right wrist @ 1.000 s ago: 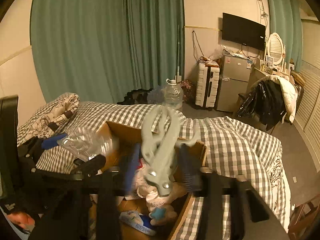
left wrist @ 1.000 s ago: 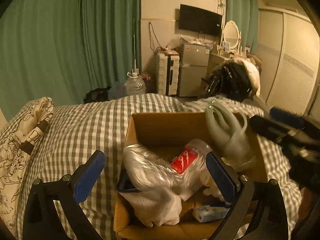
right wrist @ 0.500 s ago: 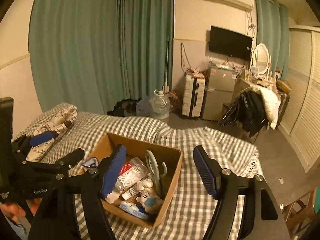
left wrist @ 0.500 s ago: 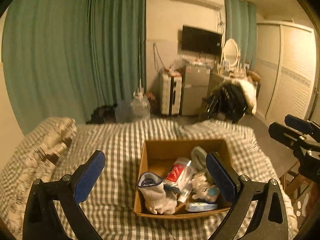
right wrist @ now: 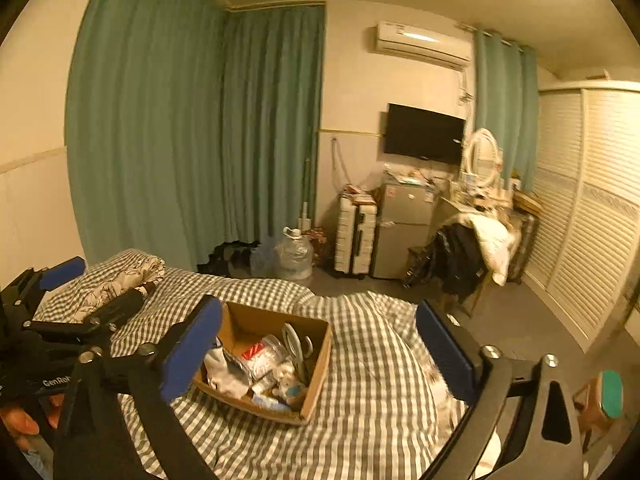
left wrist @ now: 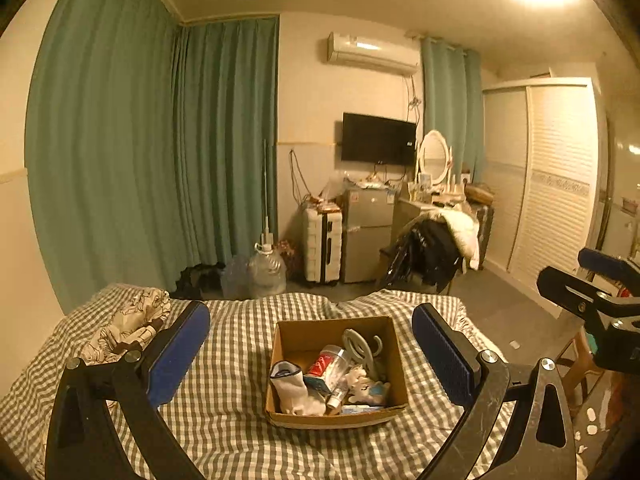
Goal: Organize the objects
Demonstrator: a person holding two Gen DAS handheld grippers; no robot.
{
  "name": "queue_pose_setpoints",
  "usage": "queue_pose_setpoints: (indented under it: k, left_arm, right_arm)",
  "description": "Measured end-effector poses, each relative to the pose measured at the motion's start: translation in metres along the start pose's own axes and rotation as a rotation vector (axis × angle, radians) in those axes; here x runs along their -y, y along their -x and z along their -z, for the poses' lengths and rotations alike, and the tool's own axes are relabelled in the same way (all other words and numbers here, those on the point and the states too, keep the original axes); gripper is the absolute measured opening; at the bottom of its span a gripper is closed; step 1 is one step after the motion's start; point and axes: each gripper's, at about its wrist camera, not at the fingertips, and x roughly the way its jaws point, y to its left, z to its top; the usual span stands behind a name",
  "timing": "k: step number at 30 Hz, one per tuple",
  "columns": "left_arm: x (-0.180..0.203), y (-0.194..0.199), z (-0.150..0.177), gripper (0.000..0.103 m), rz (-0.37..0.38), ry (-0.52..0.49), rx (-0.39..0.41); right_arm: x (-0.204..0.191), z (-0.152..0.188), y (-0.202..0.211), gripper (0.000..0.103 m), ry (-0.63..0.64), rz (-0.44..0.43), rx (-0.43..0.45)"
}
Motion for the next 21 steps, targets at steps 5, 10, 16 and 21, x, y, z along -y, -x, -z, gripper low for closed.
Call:
queue_pose_setpoints:
  k: [5, 10, 16, 21]
  left_arm:
    - [-0.001, 0.02, 0.008, 0.103, -0.016, 0.005, 0.018]
    - [0.001, 0.027, 0.018, 0.103, -0.002, 0.025, 0.056]
    - [0.007, 0.017, 0.054, 0.103, -0.03, 0.049, 0.055]
    - [0.01, -0.008, 0.111, 0.103, -0.096, 0.041, 0.014]
  right_arm:
    - [0.001, 0.009, 0.03, 0.103, 0.003, -0.009, 0.026]
    - [-0.003, 0.025, 0.035, 0.103, 0.011, -0.009, 0.046]
    - [0.001, 0.066, 0.016, 0.103, -0.036, -0.005, 0.07]
    - [0.003, 0.12, -0.03, 0.103, -0.046, 0.048, 0.04]
